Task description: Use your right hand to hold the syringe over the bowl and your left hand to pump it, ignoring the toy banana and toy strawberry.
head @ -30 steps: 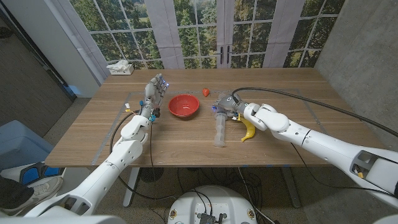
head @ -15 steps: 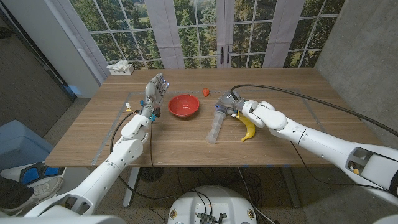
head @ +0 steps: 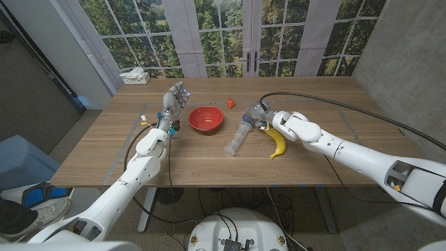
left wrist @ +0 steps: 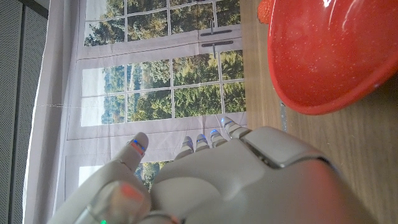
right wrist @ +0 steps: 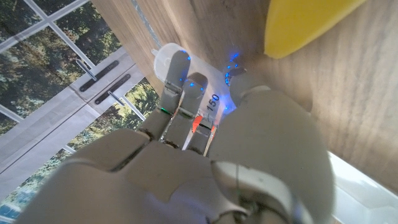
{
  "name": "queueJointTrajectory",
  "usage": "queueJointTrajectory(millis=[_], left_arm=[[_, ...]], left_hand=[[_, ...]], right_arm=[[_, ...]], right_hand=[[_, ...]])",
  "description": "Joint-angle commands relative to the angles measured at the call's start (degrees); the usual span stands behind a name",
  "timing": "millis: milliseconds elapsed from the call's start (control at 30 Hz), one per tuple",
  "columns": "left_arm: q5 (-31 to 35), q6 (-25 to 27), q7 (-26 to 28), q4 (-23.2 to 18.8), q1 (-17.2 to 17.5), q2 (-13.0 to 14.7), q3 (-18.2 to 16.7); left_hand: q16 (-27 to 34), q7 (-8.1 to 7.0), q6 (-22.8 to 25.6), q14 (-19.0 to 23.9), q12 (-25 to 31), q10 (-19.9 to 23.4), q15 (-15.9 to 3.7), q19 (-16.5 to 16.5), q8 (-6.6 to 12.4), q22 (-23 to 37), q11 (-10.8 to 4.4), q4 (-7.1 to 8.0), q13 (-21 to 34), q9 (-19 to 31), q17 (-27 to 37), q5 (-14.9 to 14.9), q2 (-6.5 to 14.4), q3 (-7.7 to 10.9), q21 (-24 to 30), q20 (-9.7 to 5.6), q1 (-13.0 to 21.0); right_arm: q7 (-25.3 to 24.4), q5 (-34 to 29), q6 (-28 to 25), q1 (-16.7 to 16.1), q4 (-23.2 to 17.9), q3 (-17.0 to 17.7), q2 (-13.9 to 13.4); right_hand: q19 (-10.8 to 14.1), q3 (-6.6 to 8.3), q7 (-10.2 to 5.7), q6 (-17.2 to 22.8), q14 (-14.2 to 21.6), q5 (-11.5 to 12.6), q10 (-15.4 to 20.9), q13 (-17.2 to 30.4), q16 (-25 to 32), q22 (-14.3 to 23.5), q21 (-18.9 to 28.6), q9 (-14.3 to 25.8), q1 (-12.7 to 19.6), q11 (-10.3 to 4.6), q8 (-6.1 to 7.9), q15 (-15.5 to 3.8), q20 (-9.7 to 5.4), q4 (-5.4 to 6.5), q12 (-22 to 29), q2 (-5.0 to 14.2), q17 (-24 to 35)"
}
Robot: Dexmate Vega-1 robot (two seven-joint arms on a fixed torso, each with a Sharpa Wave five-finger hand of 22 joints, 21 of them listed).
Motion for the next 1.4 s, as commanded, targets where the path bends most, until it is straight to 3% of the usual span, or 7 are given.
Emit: queueJointTrajectory(millis=[33,100,167,567,867,1133,1400], left_arm=[[-0.6,0.4,-0.5,0.4,-0.3,-0.2,-0.1],[-0.5,0.5,-0.6,0.5,-0.4,-0.2,0.0],[-0.6,0.6,-0.9,0.8,-0.7,-0.3,0.0],[-0.6,0.3,-2.3,2.6,-2.2,-0.8,0.4],[-0.6,-0.1,-3.2,3.8,-3.0,-1.3,0.5],[-0.7,-0.1,-3.8,4.5,-3.6,-1.3,0.4],[-0.8,-0.4,-4.6,5.7,-4.5,-1.7,0.4]], left_hand=[[-0.1,-0.11,0.4,-4.2,-0.1,-1.9,-2.85,0.2,0.04,0.3,0.07,-0.15,0.1,0.3,0.1,0.3,4.2,0.18,-0.2,-4.56,0.2],[-0.1,-0.14,0.4,-4.2,-0.1,-1.9,-2.85,0.2,0.04,0.3,0.06,-0.17,0.1,0.3,0.1,0.3,4.2,0.19,-0.2,-4.56,0.2],[-0.1,-0.17,0.4,-4.2,-0.1,-1.9,-2.88,0.2,0.05,0.3,0.04,-0.19,0.1,0.3,0.1,0.3,4.2,0.20,-0.2,-4.57,0.2],[-0.1,-0.32,0.6,-4.2,-0.1,-2.0,-2.93,0.3,0.05,0.3,-0.01,-0.30,0.1,0.3,0.1,0.3,4.3,0.28,-0.2,-4.52,0.3],[-0.1,-0.51,0.6,-4.2,-0.1,-2.0,-2.96,0.3,0.02,0.3,-0.04,-0.45,0.1,0.3,0.1,0.3,4.3,0.37,-0.2,-4.53,0.4],[-0.1,-0.64,0.6,-4.2,-0.1,-2.0,-2.94,0.3,0.00,0.3,-0.01,-0.60,0.1,0.4,0.1,0.3,4.3,0.43,-0.2,-4.48,0.5],[-0.2,-0.76,0.6,-4.2,-0.2,-2.0,-2.93,0.3,-0.04,0.3,-0.05,-0.76,0.1,0.4,0.0,0.3,4.3,0.49,-0.2,-4.48,0.6]], right_arm=[[-6.2,3.1,3.7,0.2,4.8,-1.4,-0.7],[-7.7,4.4,4.2,0.0,5.0,-0.9,-1.0],[-9.6,4.7,4.3,-0.3,5.0,-0.7,-1.3],[-14.5,7.2,2.9,-1.8,3.4,1.4,-2.2],[-15.5,7.8,1.3,-2.4,2.4,2.3,-2.2],[-21.8,8.7,1.6,-3.1,2.6,3.5,-2.3],[-23.7,9.7,0.6,-3.6,2.4,4.4,-2.1]], right_hand=[[1.2,0.46,6.66,29.1,2.0,-0.4,20.9,1.4,1.9,0.5,0.5,6.1,1.3,2.29,3.78,-4.73,-7.96,0.04,1.8,-0.30,0.2],[1.7,0.25,6.53,30.2,2.8,-0.5,23.9,2.2,2.7,0.7,0.6,6.2,1.2,2.63,3.98,-4.70,-8.07,0.32,3.0,-0.40,0.2],[1.8,-0.22,5.99,30.4,3.7,-0.4,25.4,3.2,3.6,1.5,0.9,6.2,0.8,1.92,3.87,-4.68,-8.37,0.71,3.7,-0.65,0.2],[1.5,-1.49,3.97,31.0,4.4,0.7,27.1,6.4,6.1,5.4,1.2,6.7,-0.8,0.78,3.78,-4.59,-8.62,1.59,4.8,-1.58,0.5],[1.2,-1.76,4.16,30.7,4.3,1.1,27.4,7.7,7.1,6.4,0.7,6.9,-1.2,0.71,3.60,-4.56,-8.56,1.77,5.0,-1.81,0.6],[1.3,-1.91,4.83,30.8,4.2,1.4,27.8,8.7,7.8,6.8,0.4,7.2,-1.4,0.82,3.67,-4.54,-8.53,1.90,5.3,-1.84,0.5],[1.4,-2.05,4.72,30.5,4.1,1.7,27.8,10.1,8.7,6.9,0.2,8.2,-1.3,0.79,4.12,-4.52,-8.51,1.88,5.5,-1.88,0.6]])
